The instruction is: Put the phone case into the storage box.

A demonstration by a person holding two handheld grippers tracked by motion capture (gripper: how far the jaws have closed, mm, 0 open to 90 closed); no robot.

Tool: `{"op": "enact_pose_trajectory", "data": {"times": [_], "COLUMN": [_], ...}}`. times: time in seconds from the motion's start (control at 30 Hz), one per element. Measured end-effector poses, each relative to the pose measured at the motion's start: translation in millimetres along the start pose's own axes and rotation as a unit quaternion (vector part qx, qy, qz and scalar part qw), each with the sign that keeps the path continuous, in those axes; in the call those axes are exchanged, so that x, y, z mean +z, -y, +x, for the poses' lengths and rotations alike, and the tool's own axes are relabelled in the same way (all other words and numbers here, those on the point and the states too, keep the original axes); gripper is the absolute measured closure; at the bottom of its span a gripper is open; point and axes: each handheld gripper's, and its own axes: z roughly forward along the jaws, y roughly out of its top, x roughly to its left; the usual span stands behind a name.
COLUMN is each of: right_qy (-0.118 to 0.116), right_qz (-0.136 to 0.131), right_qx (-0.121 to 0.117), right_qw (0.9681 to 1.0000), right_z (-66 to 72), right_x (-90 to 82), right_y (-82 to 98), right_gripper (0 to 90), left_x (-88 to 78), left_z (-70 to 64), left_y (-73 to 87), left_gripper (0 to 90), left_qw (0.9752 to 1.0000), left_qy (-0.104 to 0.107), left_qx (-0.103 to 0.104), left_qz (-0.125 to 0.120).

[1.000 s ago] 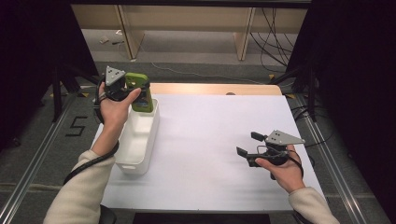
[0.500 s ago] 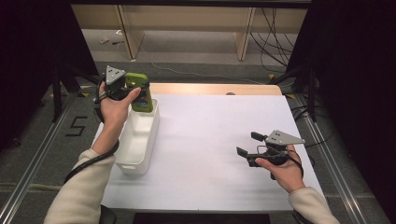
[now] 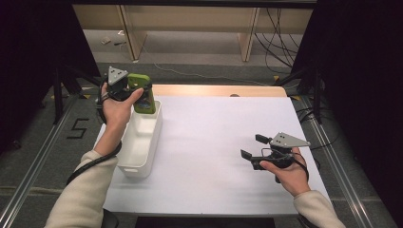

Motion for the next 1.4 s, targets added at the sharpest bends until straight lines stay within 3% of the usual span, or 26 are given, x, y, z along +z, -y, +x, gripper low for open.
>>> {"op": "enact_pose_trajectory", "data": {"times": [1.4], "right_qy": [0.000], "right_qz": [0.000], "right_qx": [0.000], "right_qw": [1.0000], "right_z": [-0.1], "right_x": [0.2], "right_y": [0.3], "right_gripper": [15.6], "left_x": [11.7], "left_z": [9.4], "left_y": [4.6], "left_gripper": [16.3], "left_qw": [0.9998], "left_qy": [-0.013], "left_qx": [-0.004], "left_qz": [0.014]}}
